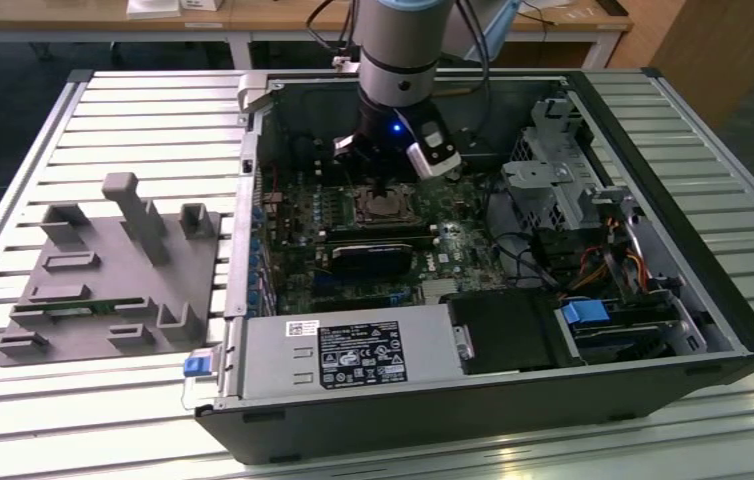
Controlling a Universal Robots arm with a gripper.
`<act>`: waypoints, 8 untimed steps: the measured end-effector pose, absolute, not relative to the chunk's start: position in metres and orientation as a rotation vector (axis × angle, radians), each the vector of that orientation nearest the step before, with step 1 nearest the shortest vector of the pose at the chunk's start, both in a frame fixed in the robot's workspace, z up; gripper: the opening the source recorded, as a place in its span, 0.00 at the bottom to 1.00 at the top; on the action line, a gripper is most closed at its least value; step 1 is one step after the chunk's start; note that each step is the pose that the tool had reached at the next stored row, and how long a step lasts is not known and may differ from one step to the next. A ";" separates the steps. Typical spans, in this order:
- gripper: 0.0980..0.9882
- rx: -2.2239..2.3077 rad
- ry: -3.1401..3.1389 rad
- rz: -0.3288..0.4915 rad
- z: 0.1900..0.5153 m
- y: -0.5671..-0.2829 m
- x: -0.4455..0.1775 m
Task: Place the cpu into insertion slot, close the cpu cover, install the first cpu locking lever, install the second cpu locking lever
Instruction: 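Close the cpu cover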
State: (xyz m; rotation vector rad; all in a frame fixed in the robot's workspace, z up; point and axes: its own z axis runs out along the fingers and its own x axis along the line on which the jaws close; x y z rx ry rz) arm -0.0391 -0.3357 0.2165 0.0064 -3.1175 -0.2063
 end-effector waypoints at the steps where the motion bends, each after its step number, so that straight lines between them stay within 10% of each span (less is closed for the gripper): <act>1: 0.00 0.007 -3.117 -0.206 0.216 -0.336 -0.037; 8: 0.00 0.006 -3.118 -0.206 0.221 -0.336 -0.031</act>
